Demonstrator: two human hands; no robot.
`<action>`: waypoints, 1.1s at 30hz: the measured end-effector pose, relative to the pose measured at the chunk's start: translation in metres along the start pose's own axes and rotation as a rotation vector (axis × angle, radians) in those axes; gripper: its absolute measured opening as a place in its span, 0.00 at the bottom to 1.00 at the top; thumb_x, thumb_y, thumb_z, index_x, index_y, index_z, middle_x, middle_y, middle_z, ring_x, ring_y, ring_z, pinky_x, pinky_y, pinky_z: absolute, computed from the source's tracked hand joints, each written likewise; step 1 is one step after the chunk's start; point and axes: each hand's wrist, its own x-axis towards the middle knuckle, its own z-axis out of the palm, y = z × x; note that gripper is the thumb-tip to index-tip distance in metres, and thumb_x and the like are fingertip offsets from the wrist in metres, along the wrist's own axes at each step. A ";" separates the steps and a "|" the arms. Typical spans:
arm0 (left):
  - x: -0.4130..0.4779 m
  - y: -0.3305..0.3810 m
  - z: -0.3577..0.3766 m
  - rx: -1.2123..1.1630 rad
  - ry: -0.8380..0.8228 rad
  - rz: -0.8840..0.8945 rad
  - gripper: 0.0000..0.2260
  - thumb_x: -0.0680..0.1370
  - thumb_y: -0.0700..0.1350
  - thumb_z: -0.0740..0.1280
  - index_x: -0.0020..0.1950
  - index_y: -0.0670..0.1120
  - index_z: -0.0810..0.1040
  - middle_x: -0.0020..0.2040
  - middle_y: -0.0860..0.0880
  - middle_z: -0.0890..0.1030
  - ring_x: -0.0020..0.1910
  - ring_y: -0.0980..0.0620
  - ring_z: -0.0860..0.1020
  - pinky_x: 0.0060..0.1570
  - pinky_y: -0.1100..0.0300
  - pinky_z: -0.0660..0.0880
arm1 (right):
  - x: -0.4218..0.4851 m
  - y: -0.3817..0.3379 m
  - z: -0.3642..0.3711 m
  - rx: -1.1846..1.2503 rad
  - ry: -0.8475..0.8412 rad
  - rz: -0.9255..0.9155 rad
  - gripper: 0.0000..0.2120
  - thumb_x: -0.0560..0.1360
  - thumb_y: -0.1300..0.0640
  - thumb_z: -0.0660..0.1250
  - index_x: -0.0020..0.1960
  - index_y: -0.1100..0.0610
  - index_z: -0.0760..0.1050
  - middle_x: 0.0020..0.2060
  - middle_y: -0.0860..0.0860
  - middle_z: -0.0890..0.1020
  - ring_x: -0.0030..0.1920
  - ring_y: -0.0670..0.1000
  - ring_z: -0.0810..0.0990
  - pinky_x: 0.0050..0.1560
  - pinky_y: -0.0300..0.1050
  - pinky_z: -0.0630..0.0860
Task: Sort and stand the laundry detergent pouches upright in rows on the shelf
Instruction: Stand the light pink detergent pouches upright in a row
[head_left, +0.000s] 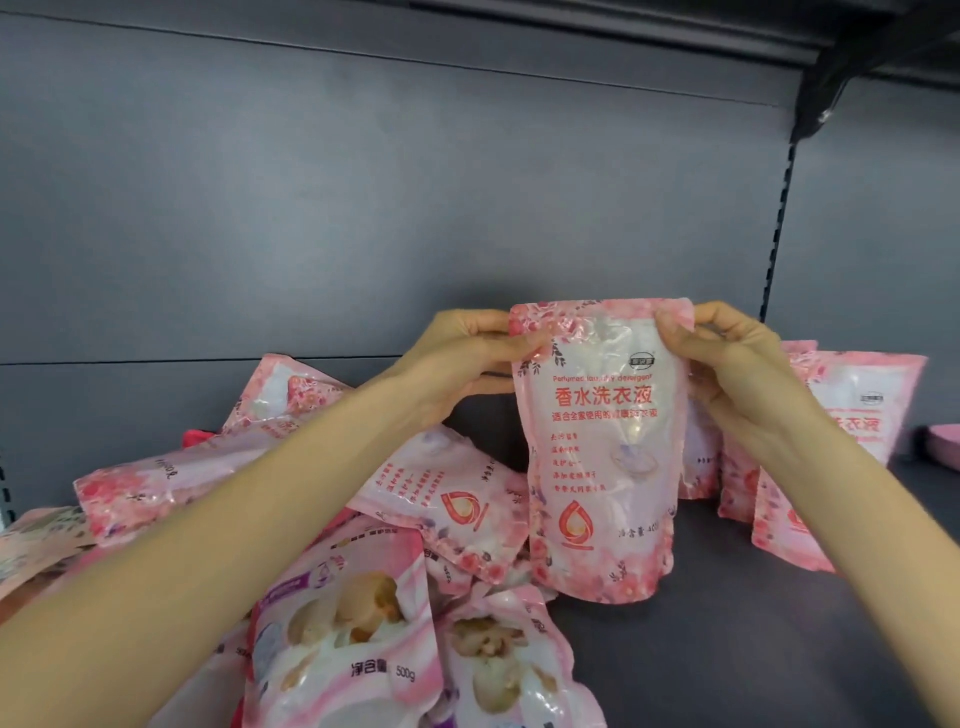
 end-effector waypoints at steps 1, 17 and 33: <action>0.004 -0.001 0.004 0.018 -0.010 0.004 0.07 0.74 0.40 0.69 0.51 0.43 0.81 0.44 0.50 0.85 0.42 0.55 0.83 0.43 0.62 0.80 | -0.001 0.001 -0.004 -0.011 0.012 0.005 0.16 0.54 0.50 0.75 0.38 0.54 0.75 0.32 0.47 0.83 0.31 0.44 0.81 0.33 0.37 0.79; 0.065 -0.031 0.060 0.130 -0.023 -0.042 0.04 0.74 0.39 0.70 0.47 0.42 0.77 0.45 0.46 0.82 0.40 0.55 0.81 0.37 0.64 0.80 | 0.011 0.017 -0.066 -0.260 0.230 -0.092 0.08 0.72 0.64 0.69 0.38 0.55 0.73 0.22 0.43 0.78 0.25 0.41 0.76 0.25 0.33 0.71; 0.094 -0.053 0.106 0.182 -0.060 -0.008 0.16 0.75 0.39 0.68 0.62 0.36 0.74 0.57 0.41 0.79 0.49 0.52 0.79 0.39 0.65 0.79 | 0.012 0.026 -0.112 -0.503 0.363 -0.098 0.11 0.72 0.58 0.70 0.37 0.55 0.69 0.34 0.51 0.77 0.33 0.48 0.77 0.37 0.42 0.76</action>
